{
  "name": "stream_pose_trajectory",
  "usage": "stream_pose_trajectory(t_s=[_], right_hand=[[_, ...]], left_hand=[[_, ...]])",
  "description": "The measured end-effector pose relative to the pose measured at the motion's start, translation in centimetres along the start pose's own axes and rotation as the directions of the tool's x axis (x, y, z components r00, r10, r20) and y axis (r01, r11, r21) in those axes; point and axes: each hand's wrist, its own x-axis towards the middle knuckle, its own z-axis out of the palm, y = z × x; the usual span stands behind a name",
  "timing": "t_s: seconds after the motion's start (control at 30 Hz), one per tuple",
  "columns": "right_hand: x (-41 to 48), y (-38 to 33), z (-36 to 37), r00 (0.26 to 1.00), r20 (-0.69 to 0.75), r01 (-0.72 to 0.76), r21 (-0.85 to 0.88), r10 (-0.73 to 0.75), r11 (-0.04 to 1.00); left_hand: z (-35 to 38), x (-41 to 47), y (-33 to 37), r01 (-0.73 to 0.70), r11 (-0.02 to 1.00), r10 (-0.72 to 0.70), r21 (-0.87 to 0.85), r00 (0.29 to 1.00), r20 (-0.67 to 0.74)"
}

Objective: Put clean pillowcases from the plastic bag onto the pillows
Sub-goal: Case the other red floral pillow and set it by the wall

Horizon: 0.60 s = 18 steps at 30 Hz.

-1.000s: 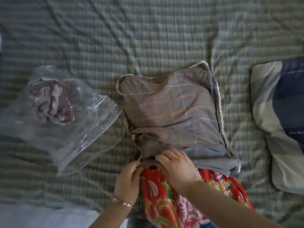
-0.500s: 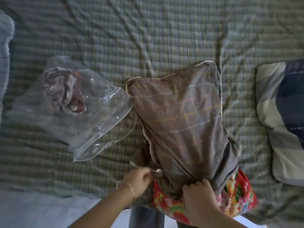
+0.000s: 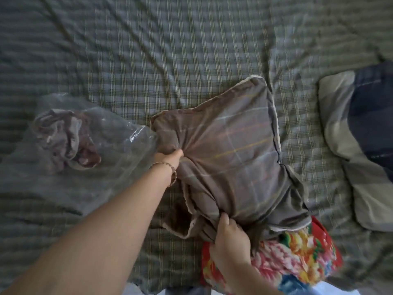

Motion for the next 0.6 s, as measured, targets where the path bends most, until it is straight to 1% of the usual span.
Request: stream_pose_trajectory(t_s=[0.07, 0.17, 0.23, 0.3, 0.37, 0.43, 0.47, 0.5, 0.53, 0.57, 0.6], right_hand=[[-0.5, 1.0, -2.5, 0.998, 0.004, 0.060, 0.092, -0.060, 0.994], [-2.4, 2.8, -7.2, 0.991, 0.032, 0.116, 0.259, -0.129, 0.959], [-4.0, 4.5, -11.1, 0.977, 0.109, 0.122, 0.418, -0.183, 0.900], [-5.6, 5.8, -14.9, 0.945, 0.195, 0.125, 0.523, -0.262, 0.843], [-7.1, 7.2, -17.8, 0.895, 0.284, 0.093, 0.635, -0.344, 0.767], [-7.9, 8.6, -19.8, 0.838, 0.386, -0.052, 0.760, -0.386, 0.647], [-8.1, 9.6, -20.6, 0.797, 0.432, -0.129, 0.804, -0.422, 0.580], [-7.4, 10.9, -21.1, 0.773, 0.456, -0.186, 0.828, -0.442, 0.530], [-6.5, 12.4, -21.1, 0.789, 0.470, -0.230, 0.824, -0.396, 0.518], [-5.5, 14.4, -21.1, 0.827, 0.464, -0.254, 0.812, -0.317, 0.525], [-4.3, 16.2, -20.8, 0.889, 0.422, -0.271, 0.799, -0.179, 0.537]], left_hand=[[-1.0, -1.6, 1.1, -0.056, 0.998, 0.057, 0.025, 0.998, -0.022], [-2.0, -6.4, 3.5, -0.217, 0.976, 0.216, 0.005, 0.972, -0.090], [-2.5, -10.6, 5.7, -0.336, 0.942, 0.329, -0.031, 0.935, -0.134], [-3.2, -14.8, 8.4, -0.454, 0.888, 0.433, -0.079, 0.881, -0.190], [-3.4, -18.7, 10.7, -0.537, 0.838, 0.503, -0.098, 0.830, -0.241], [-2.6, -21.9, 12.2, -0.627, 0.773, 0.593, -0.091, 0.767, -0.246], [-1.8, -23.6, 12.8, -0.662, 0.745, 0.635, -0.082, 0.741, -0.217], [-0.6, -24.6, 13.1, -0.680, 0.728, 0.663, -0.085, 0.730, -0.166], [0.7, -25.3, 13.3, -0.678, 0.729, 0.672, -0.094, 0.735, -0.090], [2.5, -25.7, 13.3, -0.650, 0.750, 0.657, -0.124, 0.753, 0.023], [4.2, -25.8, 13.1, -0.590, 0.792, 0.610, -0.161, 0.775, 0.163]])
